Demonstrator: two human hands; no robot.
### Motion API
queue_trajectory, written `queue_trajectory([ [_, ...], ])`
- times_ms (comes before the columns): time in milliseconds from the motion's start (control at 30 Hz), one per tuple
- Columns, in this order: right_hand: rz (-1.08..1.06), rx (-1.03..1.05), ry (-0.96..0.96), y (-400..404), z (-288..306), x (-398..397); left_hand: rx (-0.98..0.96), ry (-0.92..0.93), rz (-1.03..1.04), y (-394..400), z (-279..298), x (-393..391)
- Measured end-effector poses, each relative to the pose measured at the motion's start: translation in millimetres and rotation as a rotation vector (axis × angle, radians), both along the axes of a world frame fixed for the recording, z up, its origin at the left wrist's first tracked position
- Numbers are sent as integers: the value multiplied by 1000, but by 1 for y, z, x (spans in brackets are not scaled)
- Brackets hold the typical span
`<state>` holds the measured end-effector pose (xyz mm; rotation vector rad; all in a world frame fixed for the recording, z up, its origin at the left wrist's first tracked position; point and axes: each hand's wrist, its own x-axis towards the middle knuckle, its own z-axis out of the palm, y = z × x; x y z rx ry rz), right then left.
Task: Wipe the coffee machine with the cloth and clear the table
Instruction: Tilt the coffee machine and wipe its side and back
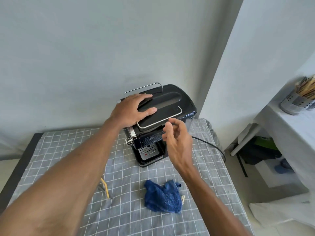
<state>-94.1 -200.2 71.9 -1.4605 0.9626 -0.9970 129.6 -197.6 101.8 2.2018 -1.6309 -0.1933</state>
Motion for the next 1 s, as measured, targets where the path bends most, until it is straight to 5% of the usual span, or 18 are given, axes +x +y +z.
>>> queue_trajectory([
  [267, -33, 228, -99, -16, 14, 10, -81, 51, -26, -11, 13, 10],
  [433, -22, 304, -181, -16, 17, 22, -91, -151, 72, -29, 19, 24],
  [600, -59, 350, -277, -13, 18, 29, 67, -42, 86, -42, 13, 32],
  [1000, -39, 408, -378, -9, 26, 38, 63, 55, 90, -55, 11, 33],
])
